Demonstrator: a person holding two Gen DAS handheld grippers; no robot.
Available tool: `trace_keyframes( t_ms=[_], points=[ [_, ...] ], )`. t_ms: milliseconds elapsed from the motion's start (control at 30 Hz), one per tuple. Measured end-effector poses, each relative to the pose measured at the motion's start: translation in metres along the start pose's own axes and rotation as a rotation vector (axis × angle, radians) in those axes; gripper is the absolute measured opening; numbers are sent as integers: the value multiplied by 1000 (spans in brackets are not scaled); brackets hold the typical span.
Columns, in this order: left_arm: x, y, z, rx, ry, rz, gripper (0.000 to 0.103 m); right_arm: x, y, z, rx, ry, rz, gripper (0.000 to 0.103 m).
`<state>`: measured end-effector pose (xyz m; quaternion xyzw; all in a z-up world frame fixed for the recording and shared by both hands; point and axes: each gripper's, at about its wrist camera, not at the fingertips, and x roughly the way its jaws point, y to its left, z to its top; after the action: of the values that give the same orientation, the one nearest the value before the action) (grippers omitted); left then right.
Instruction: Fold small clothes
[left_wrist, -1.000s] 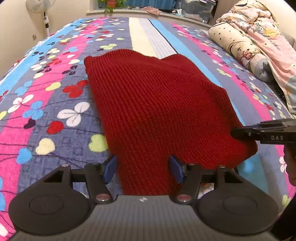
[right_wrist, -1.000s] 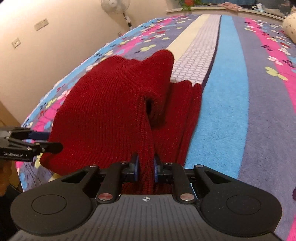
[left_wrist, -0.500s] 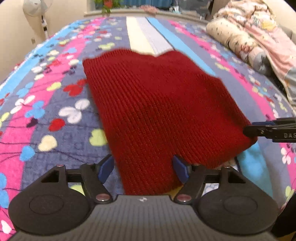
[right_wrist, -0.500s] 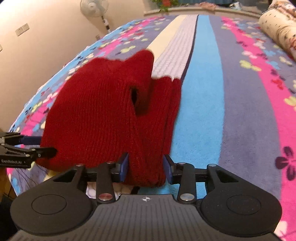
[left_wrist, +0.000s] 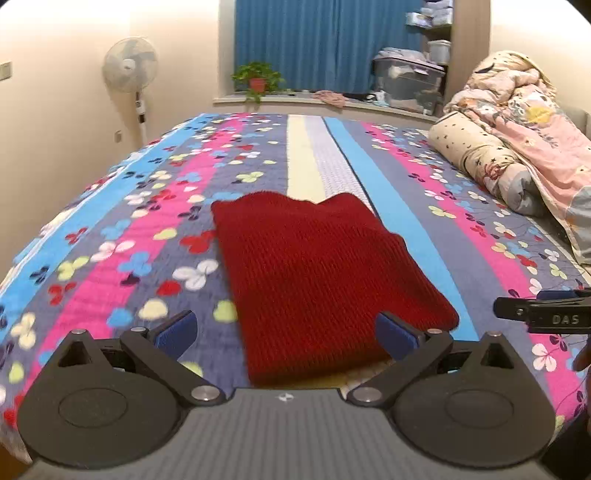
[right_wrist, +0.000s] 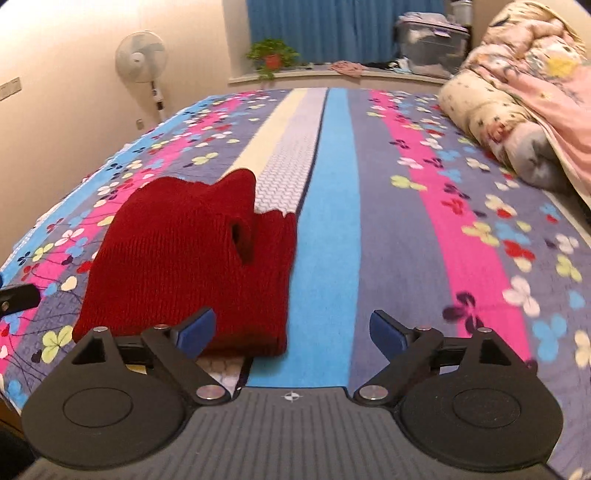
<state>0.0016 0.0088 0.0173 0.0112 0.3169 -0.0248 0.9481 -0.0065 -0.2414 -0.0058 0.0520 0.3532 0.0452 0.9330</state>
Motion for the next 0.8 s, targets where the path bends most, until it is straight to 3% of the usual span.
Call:
trace_keyframes(
  t_ms=[133, 200, 267, 433, 800],
  points=[
    [-7, -13, -28, -34, -18, 25, 103, -1, 17, -16, -33, 2, 11, 93],
    [0, -16, -37, -50, 12, 24, 103, 2, 25, -18, -85, -1, 21, 93],
    [8, -16, -38, -65, 30, 17, 103, 5, 30, -19, -109, 0, 20, 93],
    [25, -13, -38, -54, 17, 86, 103, 14, 36, -17, -118, 15, 35, 93],
    [41, -9, -34, -105, 41, 78, 103, 26, 41, -15, -147, 25, 28, 93]
  ],
)
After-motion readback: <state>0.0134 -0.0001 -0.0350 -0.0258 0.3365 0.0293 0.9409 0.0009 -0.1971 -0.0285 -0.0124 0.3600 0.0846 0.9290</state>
